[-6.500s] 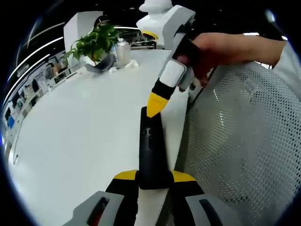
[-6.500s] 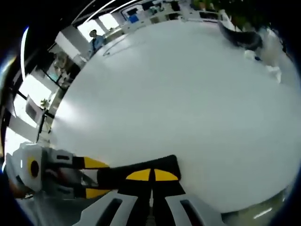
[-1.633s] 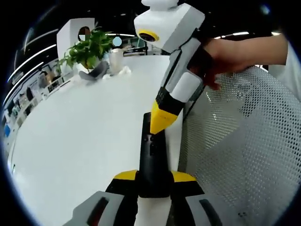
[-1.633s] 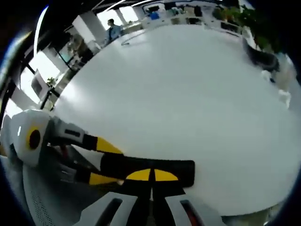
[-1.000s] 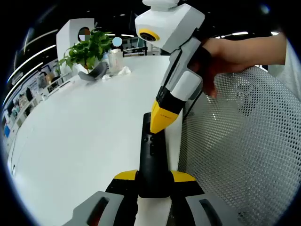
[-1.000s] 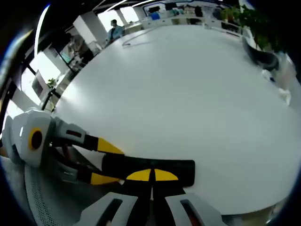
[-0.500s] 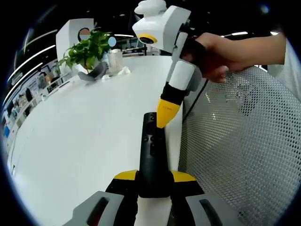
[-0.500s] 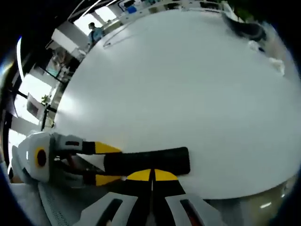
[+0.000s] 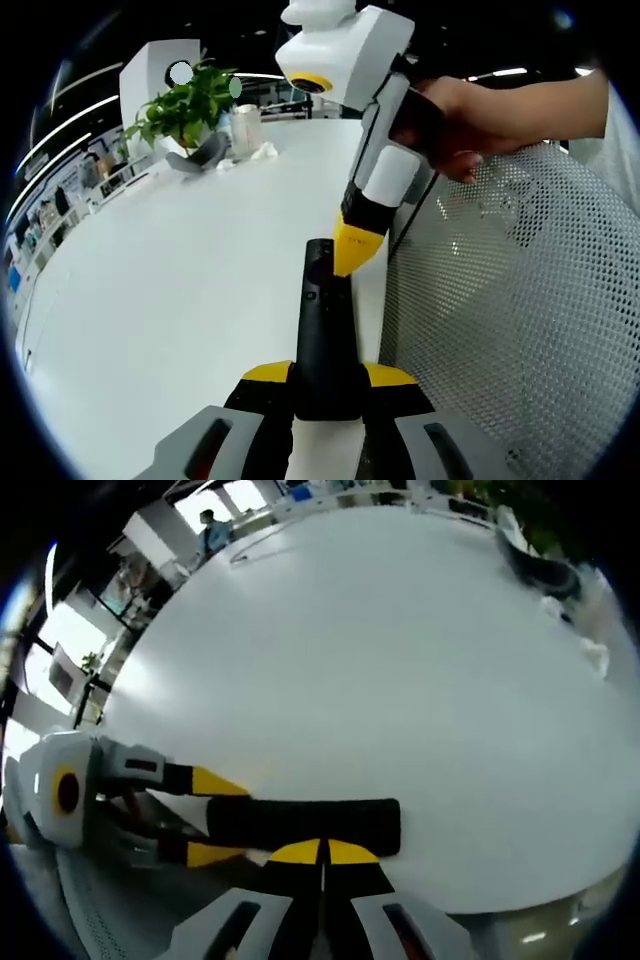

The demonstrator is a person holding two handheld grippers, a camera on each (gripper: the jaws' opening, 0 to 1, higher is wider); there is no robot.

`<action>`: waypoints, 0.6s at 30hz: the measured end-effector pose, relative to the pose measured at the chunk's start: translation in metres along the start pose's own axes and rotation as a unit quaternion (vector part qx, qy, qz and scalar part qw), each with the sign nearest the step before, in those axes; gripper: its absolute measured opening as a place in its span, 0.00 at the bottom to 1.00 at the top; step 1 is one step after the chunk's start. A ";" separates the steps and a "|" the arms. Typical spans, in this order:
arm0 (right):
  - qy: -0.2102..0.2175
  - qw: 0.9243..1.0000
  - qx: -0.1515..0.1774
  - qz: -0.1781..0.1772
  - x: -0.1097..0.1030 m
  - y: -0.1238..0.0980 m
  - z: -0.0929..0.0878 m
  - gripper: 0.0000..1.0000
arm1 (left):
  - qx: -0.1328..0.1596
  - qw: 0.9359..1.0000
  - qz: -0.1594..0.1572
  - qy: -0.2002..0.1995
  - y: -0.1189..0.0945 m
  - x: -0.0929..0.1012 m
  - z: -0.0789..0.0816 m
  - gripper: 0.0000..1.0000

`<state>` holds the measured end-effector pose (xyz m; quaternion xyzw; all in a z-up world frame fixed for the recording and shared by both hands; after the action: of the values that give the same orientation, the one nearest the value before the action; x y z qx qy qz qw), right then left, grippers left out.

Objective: Press the specified remote control buttons in sequence, fully releasing each button before pressing the next.

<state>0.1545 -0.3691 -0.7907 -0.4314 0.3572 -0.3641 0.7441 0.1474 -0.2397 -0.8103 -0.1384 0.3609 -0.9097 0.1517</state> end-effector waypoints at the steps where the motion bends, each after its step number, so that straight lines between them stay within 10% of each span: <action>1: -0.003 1.000 -0.001 -0.003 0.000 0.000 0.000 0.00 | 0.000 1.000 0.000 0.000 0.000 0.000 0.000 0.25; 18: 0.010 1.000 -0.005 0.007 0.002 -0.002 0.002 0.00 | 0.001 1.000 -0.001 0.000 0.000 -0.001 0.000 0.25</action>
<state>0.1569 -0.3706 -0.7888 -0.4290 0.3697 -0.3609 0.7409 0.1480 -0.2396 -0.8101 -0.1382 0.3598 -0.9103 0.1512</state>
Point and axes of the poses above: the point that each gripper's makers call its tool centre point, and the gripper's own axes: y roughly forward along the fingers, x roughly to its right, z roughly out of its top, the point moved 7 cm from there along -y, roughly backward along the fingers, and after that the axes turned 11 degrees about -y, right-handed, at the moved point
